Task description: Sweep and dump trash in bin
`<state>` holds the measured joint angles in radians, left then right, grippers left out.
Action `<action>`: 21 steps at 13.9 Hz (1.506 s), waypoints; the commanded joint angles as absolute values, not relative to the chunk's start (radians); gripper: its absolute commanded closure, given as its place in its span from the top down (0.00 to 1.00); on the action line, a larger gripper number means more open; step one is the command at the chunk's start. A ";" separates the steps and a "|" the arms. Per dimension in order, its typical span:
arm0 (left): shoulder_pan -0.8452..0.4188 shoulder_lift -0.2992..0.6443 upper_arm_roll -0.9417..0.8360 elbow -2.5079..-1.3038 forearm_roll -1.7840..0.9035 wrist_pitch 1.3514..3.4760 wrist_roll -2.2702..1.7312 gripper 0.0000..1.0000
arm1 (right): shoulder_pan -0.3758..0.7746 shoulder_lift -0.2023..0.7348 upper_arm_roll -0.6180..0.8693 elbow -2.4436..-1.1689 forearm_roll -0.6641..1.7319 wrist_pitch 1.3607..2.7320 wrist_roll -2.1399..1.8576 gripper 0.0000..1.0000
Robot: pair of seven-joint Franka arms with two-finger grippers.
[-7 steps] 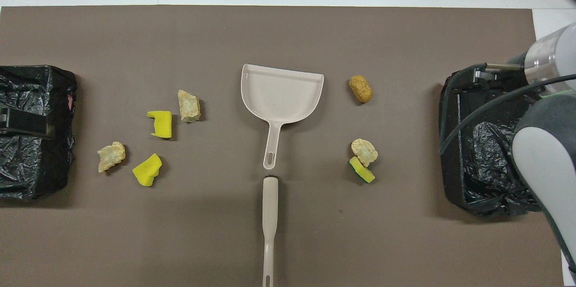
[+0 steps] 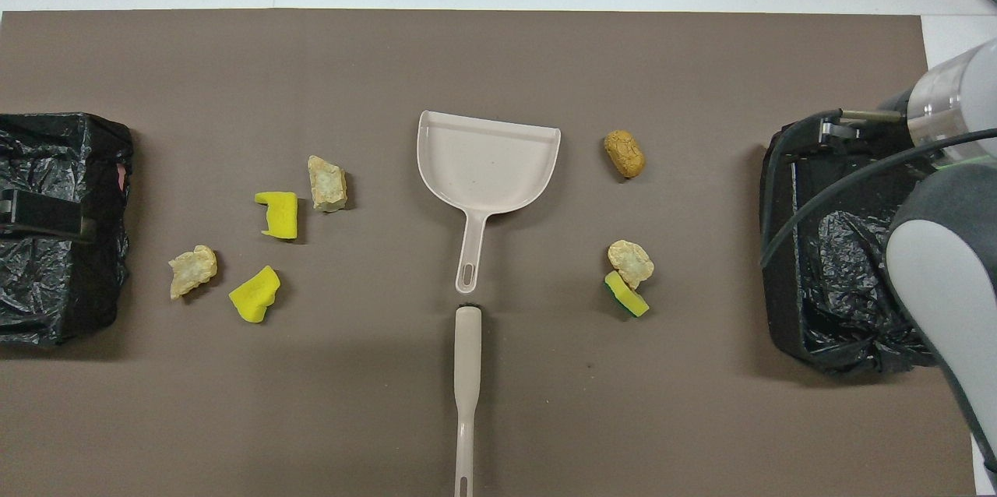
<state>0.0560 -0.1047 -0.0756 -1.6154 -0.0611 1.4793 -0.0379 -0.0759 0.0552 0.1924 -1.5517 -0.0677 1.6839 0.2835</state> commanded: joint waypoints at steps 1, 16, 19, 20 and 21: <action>0.043 -0.135 -0.066 -1.654 -0.064 1.506 -0.041 1.00 | -0.086 0.048 0.201 -1.554 -0.061 1.667 0.301 1.00; 0.019 -0.118 -0.071 -1.655 -0.064 1.581 -0.063 1.00 | -0.083 0.046 0.201 -1.555 -0.061 1.669 0.296 1.00; -0.014 -0.101 -0.072 -1.654 -0.064 1.626 -0.084 1.00 | -0.089 0.048 0.199 -1.555 -0.061 1.672 0.296 1.00; -0.015 -0.100 -0.072 -1.655 -0.064 1.634 -0.084 1.00 | -0.101 0.048 0.199 -1.555 -0.061 1.672 0.295 1.00; -0.017 -0.098 -0.074 -1.655 -0.064 1.646 -0.084 1.00 | -0.104 0.048 0.199 -1.555 -0.061 1.677 0.296 1.00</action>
<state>0.0005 -0.0927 -0.0830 -1.6365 -0.0611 1.6105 -0.0708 -0.0824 0.0552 0.1915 -1.5520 -0.0677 1.6837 0.2835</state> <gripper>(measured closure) 0.000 0.000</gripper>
